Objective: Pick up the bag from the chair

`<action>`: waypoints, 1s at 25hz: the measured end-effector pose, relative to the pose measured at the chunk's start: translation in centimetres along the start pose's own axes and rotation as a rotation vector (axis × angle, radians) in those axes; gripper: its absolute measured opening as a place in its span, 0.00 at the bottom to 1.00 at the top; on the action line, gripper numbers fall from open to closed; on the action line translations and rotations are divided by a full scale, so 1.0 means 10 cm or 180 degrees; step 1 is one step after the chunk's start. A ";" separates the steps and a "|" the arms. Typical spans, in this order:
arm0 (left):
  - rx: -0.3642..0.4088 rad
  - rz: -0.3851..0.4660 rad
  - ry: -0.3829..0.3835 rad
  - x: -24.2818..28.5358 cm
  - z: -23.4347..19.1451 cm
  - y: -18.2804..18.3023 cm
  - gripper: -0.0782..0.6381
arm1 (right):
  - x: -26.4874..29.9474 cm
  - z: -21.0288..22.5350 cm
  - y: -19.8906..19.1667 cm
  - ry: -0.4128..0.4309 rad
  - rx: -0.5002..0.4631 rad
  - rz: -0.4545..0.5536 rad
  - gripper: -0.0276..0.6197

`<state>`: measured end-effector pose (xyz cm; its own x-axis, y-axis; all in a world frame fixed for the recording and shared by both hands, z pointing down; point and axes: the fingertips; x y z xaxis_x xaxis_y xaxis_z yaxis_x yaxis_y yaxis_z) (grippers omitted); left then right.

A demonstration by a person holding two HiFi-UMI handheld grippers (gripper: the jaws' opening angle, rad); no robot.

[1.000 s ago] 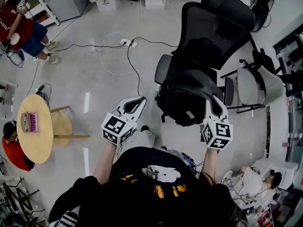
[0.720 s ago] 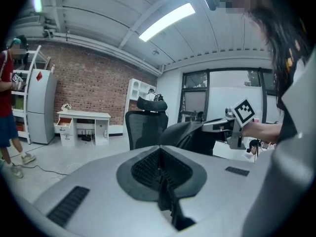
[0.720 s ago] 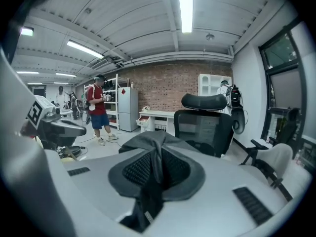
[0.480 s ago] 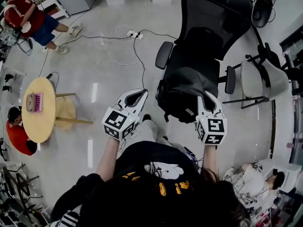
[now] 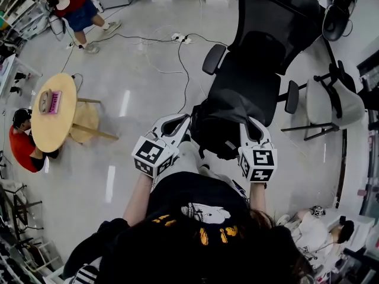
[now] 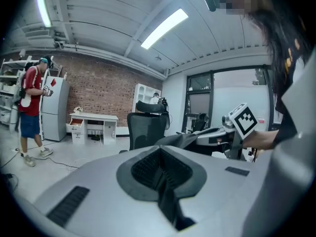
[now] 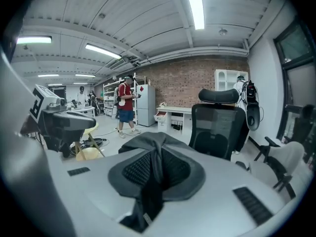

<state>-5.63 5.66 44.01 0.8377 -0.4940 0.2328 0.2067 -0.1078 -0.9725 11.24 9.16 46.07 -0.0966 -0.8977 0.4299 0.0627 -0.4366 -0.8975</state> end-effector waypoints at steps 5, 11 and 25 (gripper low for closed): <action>-0.0016 0.0002 0.0046 -0.18 0.18 -0.05 0.12 | -0.14 -0.23 -0.09 0.0167 -0.0041 0.0006 0.11; 0.0007 0.0027 0.0083 -0.29 0.30 -0.02 0.12 | -0.23 -0.34 -0.15 0.0251 -0.0071 0.0004 0.11; 0.0047 -0.0014 0.0045 -0.24 0.39 -0.03 0.12 | -0.21 -0.31 -0.22 0.0215 -0.0184 -0.0056 0.11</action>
<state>-5.72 10.21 43.80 0.8296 -0.5058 0.2367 0.2179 -0.0972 -0.9711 8.21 12.16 46.88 -0.1642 -0.8830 0.4398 0.0032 -0.4463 -0.8949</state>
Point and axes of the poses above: the fingertips, and each gripper's own axes: x forward along the fingers, z to its right, y out of its top, and after that the axes turned 8 degrees about x, right-handed
